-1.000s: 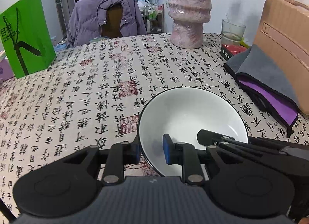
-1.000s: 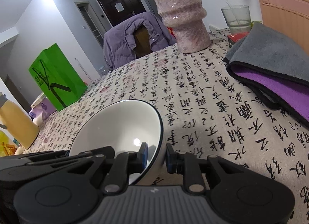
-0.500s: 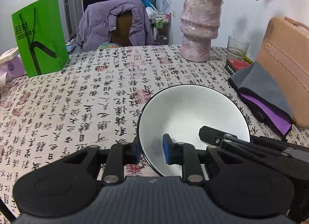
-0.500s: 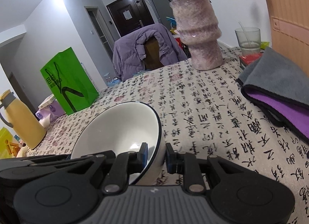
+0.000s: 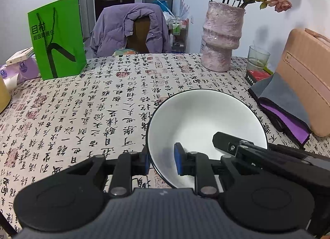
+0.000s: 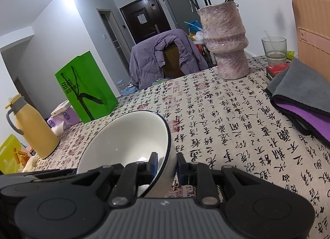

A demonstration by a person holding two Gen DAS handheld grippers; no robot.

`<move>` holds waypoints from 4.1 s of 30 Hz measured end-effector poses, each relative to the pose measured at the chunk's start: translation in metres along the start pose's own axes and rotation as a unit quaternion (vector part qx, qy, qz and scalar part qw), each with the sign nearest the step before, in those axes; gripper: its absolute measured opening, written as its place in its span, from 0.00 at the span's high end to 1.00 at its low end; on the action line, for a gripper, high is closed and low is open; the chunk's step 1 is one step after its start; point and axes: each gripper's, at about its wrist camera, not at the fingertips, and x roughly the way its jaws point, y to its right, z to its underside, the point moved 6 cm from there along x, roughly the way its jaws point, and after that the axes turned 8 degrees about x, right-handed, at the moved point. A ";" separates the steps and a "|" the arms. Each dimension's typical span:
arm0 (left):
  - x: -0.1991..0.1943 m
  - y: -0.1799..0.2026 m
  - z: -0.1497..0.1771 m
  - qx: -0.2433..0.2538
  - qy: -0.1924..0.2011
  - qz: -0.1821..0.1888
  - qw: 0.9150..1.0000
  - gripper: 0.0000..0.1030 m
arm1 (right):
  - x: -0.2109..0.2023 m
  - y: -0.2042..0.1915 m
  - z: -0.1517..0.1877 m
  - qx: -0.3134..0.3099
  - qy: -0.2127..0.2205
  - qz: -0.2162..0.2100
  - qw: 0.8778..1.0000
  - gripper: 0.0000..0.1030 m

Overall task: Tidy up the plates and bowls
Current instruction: 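Lift the held white bowl off the table with both grippers, then carry the held white bowl toward the stacked blue bowl with both grippers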

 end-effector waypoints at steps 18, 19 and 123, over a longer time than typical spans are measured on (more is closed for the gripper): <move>-0.033 -0.025 0.017 -0.009 0.009 -0.009 1.000 0.79 | -0.018 -0.037 0.020 -0.012 -0.001 -0.009 1.000 0.81; -0.035 -0.026 0.018 -0.010 0.009 -0.010 1.000 0.79 | -0.019 -0.039 0.021 -0.013 -0.001 -0.009 1.000 0.81; -0.182 -0.190 0.112 -0.107 0.070 -0.066 0.990 0.79 | -0.068 -0.237 0.126 -0.104 -0.002 -0.075 0.992 0.81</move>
